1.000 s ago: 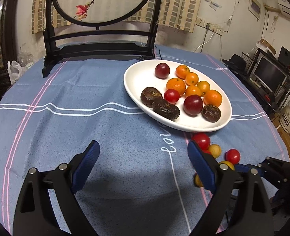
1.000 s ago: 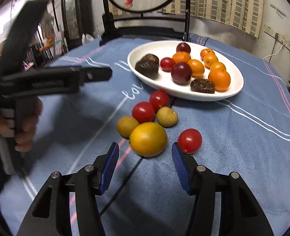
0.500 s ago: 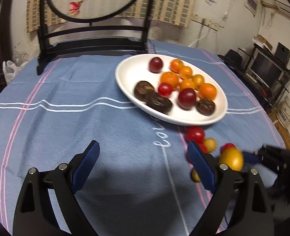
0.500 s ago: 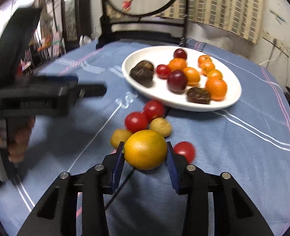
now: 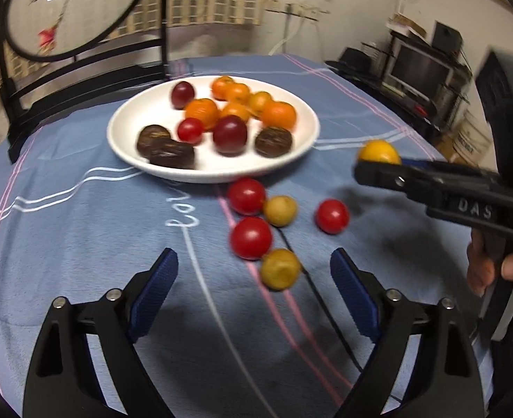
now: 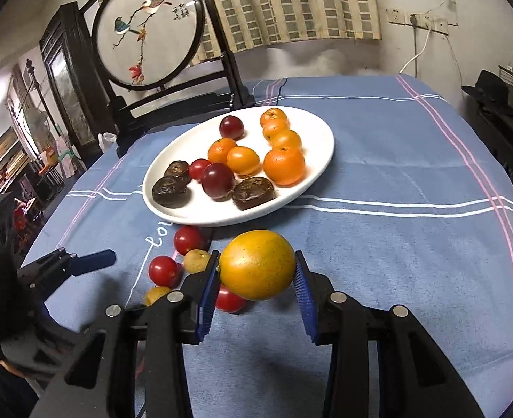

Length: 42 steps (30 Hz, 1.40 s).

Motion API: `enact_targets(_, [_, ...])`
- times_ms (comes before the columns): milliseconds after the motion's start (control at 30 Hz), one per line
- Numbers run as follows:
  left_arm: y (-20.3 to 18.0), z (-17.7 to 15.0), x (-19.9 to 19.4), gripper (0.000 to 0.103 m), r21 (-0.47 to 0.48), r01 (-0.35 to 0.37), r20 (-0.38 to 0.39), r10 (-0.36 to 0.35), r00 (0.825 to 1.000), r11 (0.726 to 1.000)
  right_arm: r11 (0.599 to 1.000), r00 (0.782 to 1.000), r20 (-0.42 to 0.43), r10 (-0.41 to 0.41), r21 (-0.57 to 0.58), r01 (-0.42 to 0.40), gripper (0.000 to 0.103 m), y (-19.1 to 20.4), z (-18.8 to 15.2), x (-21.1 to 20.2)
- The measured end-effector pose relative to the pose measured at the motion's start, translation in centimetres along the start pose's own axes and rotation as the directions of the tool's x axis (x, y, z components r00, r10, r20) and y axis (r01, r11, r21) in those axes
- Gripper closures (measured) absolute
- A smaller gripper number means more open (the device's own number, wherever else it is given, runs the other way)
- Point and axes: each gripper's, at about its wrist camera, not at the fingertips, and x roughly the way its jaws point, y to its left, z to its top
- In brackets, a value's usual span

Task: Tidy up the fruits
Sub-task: 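Grasp a small yellow fruit with the left tool while the right tool grasps a large yellow citrus, then lower both fruits onto the white plate and open both tools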

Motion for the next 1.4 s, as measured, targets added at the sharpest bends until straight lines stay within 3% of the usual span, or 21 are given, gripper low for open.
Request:
enact_targets(100, [-0.4,-0.3,0.9,0.038,0.023,0.008,-0.022,-0.007,1.0,1.0,1.0,1.0,-0.004,0.013,-0.01,-0.013,0.062,0.6,-0.1,0.1])
enact_targets(233, [-0.3,-0.4,2.3,0.055,-0.015,0.022,-0.079,-0.023,0.997,1.0,0.999,1.0,-0.007,0.02,-0.028,-0.02,0.062,1.3,-0.2,-0.1])
enact_targets(267, [-0.3,-0.4,2.3,0.055,-0.02,0.014,-0.067,-0.015,0.998,1.0,0.999,1.0,-0.006,0.019,-0.033,-0.019,0.062,1.4,-0.2,-0.1])
enact_targets(400, [-0.7,-0.3,2.2,0.077,-0.013,0.026,-0.06,-0.027,0.998,1.0,0.999,1.0,-0.009,0.024,-0.047,-0.025,0.062,1.8,-0.2,-0.1])
enact_targets(633, [-1.1,-0.1,0.3,0.077,0.023,0.03,-0.026,-0.03,0.999,0.999,0.999,1.0,0.012,0.02,-0.049,-0.019,0.062,1.9,-0.2,-0.5])
enact_targets(800, [0.3,1.2,-2.3,0.077,-0.012,-0.002,0.063,0.003,0.998,1.0,0.998,0.998,0.07,0.0,-0.068,0.005,0.062,2.7,0.2,-1.3])
enact_targets(1000, [3.8,4.4,-3.2,0.077,-0.107,-0.04,0.084,0.049,0.995,0.993,0.995,0.991,0.132,0.008,-0.098,0.005,0.062,3.7,2.9,-2.1])
enact_targets(1167, [5.9,8.5,-2.1,0.077,-0.16,-0.047,0.132,0.069,0.989,0.986,0.992,0.992,0.125,-0.003,-0.124,0.019,0.062,4.3,6.0,0.7])
enact_targets(1400, [8.6,10.9,2.3,0.077,-0.23,-0.06,0.09,0.083,0.993,0.971,0.992,0.996,0.08,-0.033,-0.116,0.042,0.062,4.2,8.3,6.1])
